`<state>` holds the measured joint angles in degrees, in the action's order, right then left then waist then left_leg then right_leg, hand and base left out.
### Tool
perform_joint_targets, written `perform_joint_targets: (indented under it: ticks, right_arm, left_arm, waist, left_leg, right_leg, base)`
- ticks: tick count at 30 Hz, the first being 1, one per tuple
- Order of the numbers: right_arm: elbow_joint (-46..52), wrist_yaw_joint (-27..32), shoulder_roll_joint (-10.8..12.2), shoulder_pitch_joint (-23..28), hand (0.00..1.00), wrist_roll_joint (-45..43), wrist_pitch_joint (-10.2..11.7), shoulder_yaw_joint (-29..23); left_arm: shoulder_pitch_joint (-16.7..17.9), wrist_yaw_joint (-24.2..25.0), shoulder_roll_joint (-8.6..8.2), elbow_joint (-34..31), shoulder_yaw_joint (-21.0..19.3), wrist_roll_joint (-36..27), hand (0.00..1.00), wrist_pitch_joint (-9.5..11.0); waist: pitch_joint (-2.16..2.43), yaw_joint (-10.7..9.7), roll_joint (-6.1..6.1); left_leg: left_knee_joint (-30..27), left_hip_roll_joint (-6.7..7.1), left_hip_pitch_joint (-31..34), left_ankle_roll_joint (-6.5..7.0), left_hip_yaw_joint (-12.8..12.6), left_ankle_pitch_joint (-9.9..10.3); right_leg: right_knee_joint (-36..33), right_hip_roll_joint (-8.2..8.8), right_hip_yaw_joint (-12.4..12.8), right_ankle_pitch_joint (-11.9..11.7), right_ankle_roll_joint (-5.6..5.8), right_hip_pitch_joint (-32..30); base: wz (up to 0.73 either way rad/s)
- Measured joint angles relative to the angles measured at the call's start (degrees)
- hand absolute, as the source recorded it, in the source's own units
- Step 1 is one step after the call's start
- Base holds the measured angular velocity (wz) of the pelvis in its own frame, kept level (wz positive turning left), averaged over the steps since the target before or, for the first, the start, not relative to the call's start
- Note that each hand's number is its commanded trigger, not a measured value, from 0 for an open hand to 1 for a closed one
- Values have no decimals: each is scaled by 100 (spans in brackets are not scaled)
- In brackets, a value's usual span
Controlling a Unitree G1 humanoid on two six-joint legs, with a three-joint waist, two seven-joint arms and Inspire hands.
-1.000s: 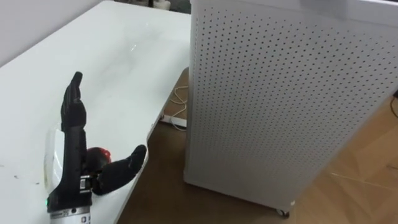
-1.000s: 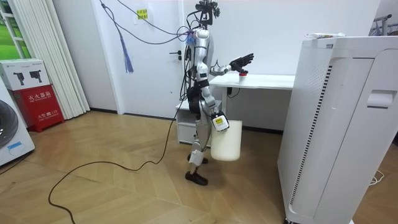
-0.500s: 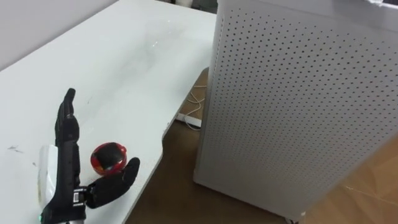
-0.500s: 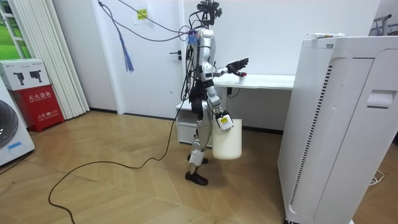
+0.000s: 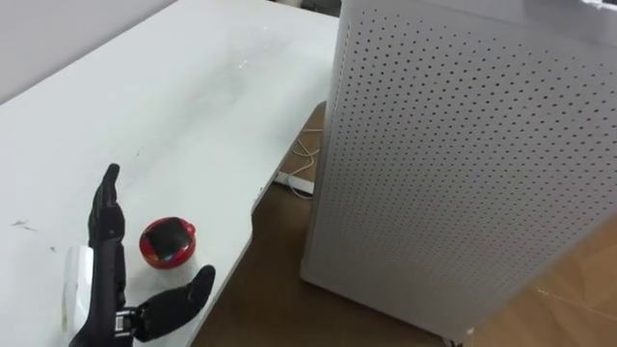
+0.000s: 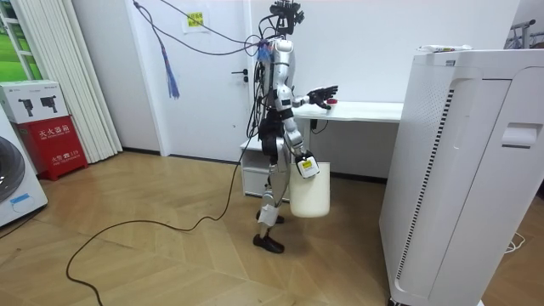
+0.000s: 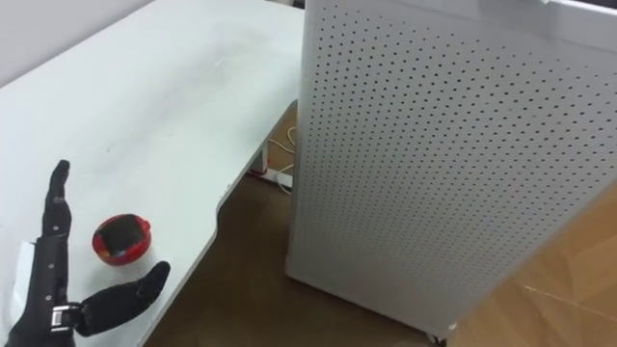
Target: Pick garbage
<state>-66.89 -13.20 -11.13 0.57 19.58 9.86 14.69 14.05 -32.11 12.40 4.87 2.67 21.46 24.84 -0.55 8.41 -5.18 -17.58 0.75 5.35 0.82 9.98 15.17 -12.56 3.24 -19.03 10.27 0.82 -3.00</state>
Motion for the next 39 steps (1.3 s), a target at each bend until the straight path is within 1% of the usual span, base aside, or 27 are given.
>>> perform_joint_targets:
  ticks: [2, 4, 5, 9, 14, 18, 21, 27, 30, 34, 39]
  right_arm:
    - [-4, -13, 0, -2, 100, -13, 0, -1]
    - [-19, -25, 0, -1, 100, 16, -1, 0]
    - [-29, -28, 0, 3, 100, 22, -1, -1]
    - [-59, -31, 0, 21, 100, 24, -19, -3]
    - [-27, -73, 7, 22, 100, 22, -121, -14]
    - [28, -77, 28, 44, 100, 18, -122, -16]
    - [67, -69, 41, 72, 100, 17, -121, -18]
    - [240, -18, 47, 177, 100, 9, -121, -20]
    - [352, 7, 47, 251, 100, 8, -117, -20]
    - [485, 64, 51, 350, 100, -61, -116, -20]
    - [521, 196, 53, 410, 100, -215, -116, -25]
  left_arm:
    - [0, 0, 1, 156, 26, -32, 0, -2]
    - [-3, -3, 1, 382, 111, -232, 0, -10]
    - [-3, -2, 1, 501, 177, -362, 0, -32]
    - [-3, 29, -6, 758, 271, -546, 0, -88]
    - [-27, 176, 1, 765, 226, -790, 0, -114]
    - [-39, 195, -17, 804, 201, -867, 0, -117]
    - [-61, 197, -20, 947, 192, -1060, 0, -116]
    - [-123, 188, -29, 995, 188, -1076, 0, -107]
    - [-156, 183, -29, 1029, 188, -1091, 0, -101]
    - [-208, 191, -27, 1036, 188, -1291, 0, -108]
    - [-234, 188, -27, 1036, 169, -1328, 0, -132]
  waist:
    - [2, -8, 1]
    - [2, -25, 5]
    - [2, -30, 7]
    - [-4, -48, 14]
    - [-8, -53, -4]
    - [-12, -72, -37]
    - [-13, -79, -41]
    - [-22, -72, -61]
    - [-21, -72, -64]
    - [-24, -79, -69]
    - [-24, -90, -68]
  left_leg:
    - [-3, -1, -1, 0, 1, 0]
    - [-2, -3, -12, 0, -6, 0]
    - [-1, -6, -23, -1, -16, 0]
    - [14, -8, -92, -1, -28, 0]
    - [44, -8, -116, 0, -54, -1]
    - [38, -9, -116, 0, -53, -1]
    - [37, -8, -119, 0, -51, -1]
    - [28, -8, -121, 0, -50, -1]
    - [20, -8, -124, 0, -49, -1]
    - [16, -11, -124, -2, -44, -2]
    - [6, -12, -149, -2, -47, -2]
  right_leg:
    - [1, -1, 3, 0, 0, 2]
    - [3, -1, 18, 0, 0, 7]
    - [4, -2, 24, 0, -1, 16]
    - [4, -4, 71, 0, -1, 71]
    - [-5, -1, 104, 0, -1, 90]
    - [-8, -1, 103, -1, -1, 95]
    - [-7, -1, 103, -1, -1, 100]
    - [-8, -5, 112, -1, -1, 99]
    - [-8, -8, 120, -2, -3, 102]
    - [-7, -16, 116, -6, -9, 106]
    - [-8, -17, 124, -8, -12, 103]
  base:
    - [0]
    - [-2]
    - [-3]
    - [-1]
    - [-1]
    - [0]
    - [0]
    - [0]
    - [0]
    - [0]
    - [0]
